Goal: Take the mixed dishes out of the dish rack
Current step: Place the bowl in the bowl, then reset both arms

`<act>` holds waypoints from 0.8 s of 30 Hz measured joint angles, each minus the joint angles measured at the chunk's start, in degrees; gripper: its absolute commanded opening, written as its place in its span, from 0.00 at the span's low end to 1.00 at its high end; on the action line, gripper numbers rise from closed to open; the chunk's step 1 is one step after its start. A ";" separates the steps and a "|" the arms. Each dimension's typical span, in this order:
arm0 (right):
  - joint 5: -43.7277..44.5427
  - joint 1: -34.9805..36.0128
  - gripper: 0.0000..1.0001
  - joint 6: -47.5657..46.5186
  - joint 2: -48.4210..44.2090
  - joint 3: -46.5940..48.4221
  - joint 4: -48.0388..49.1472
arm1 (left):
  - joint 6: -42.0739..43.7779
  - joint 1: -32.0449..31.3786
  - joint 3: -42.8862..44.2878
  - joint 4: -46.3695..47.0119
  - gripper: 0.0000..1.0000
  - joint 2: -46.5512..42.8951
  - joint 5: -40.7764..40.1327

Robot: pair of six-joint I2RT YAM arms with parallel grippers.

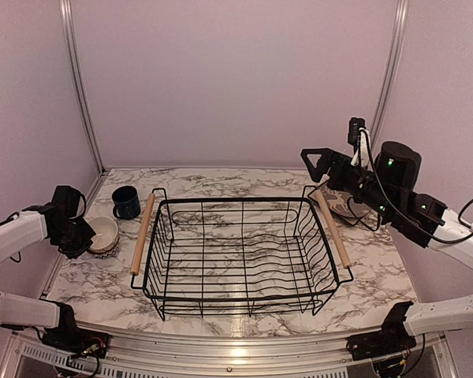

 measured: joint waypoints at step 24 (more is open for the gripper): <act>10.03 0.00 0.98 -8.87 -0.04 6.40 -7.30 | 6.19 0.02 12.90 -2.82 0.95 -6.38 -1.03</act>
